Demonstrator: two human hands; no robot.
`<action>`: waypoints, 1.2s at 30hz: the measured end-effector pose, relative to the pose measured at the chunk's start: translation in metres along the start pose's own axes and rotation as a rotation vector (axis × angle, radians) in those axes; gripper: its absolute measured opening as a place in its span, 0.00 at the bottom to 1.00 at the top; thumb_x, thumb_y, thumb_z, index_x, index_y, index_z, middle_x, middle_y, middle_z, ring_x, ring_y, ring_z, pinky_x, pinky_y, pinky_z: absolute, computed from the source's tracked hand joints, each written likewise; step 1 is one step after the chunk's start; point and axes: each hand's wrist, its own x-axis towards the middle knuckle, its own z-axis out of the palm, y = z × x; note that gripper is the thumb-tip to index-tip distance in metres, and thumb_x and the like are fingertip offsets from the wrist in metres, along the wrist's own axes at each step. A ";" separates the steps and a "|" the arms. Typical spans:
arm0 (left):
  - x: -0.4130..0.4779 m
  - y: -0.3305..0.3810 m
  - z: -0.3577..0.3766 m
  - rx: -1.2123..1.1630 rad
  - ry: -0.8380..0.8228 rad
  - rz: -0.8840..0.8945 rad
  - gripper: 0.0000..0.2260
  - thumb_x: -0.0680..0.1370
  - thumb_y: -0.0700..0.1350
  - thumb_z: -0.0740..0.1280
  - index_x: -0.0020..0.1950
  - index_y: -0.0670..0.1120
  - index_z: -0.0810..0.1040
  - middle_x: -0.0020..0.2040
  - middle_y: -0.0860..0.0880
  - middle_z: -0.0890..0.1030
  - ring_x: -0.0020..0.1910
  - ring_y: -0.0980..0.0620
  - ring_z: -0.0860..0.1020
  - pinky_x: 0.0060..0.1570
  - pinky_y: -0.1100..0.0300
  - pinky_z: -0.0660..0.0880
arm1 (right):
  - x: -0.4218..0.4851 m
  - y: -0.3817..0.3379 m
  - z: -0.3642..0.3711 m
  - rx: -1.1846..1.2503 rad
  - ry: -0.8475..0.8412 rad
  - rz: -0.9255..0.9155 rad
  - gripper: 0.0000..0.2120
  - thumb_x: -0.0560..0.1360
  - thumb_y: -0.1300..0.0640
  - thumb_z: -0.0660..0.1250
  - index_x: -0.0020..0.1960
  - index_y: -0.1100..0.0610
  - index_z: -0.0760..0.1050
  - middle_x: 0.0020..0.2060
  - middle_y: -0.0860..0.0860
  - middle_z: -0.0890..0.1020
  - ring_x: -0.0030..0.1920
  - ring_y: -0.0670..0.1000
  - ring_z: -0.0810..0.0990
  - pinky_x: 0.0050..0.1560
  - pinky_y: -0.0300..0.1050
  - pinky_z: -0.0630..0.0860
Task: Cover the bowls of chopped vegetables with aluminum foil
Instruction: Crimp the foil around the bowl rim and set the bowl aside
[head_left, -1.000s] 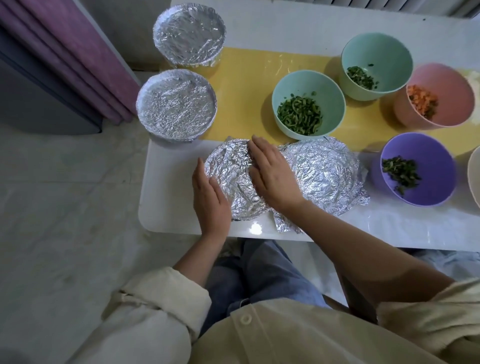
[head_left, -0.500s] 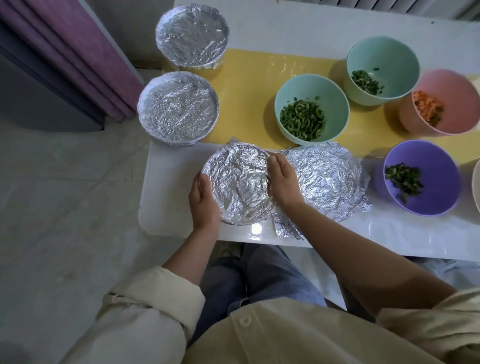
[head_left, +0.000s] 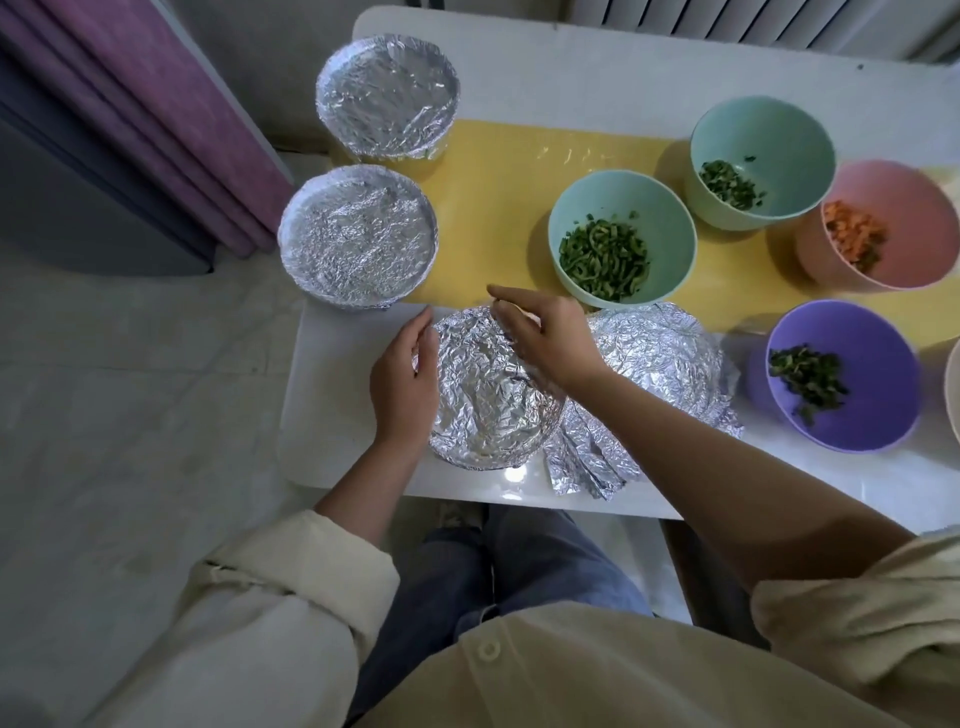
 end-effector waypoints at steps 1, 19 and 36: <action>0.002 -0.001 0.002 0.017 -0.012 0.011 0.14 0.84 0.44 0.60 0.68 0.43 0.77 0.64 0.47 0.81 0.61 0.52 0.79 0.56 0.67 0.70 | 0.004 0.000 0.004 -0.007 0.001 0.014 0.14 0.79 0.53 0.66 0.61 0.56 0.81 0.51 0.53 0.85 0.48 0.48 0.83 0.49 0.40 0.77; -0.006 -0.009 -0.014 0.085 -0.090 -0.085 0.14 0.84 0.46 0.60 0.63 0.39 0.77 0.52 0.42 0.83 0.52 0.44 0.80 0.43 0.60 0.68 | 0.000 0.010 -0.001 0.033 0.145 0.145 0.15 0.77 0.57 0.69 0.62 0.60 0.79 0.58 0.55 0.82 0.56 0.47 0.79 0.60 0.41 0.72; -0.057 -0.013 -0.041 0.152 -0.038 -0.193 0.08 0.79 0.50 0.68 0.48 0.45 0.79 0.44 0.50 0.83 0.42 0.50 0.78 0.44 0.57 0.71 | -0.102 -0.020 0.022 -0.502 -0.095 -0.487 0.10 0.64 0.63 0.76 0.37 0.57 0.75 0.33 0.52 0.77 0.34 0.56 0.76 0.36 0.45 0.70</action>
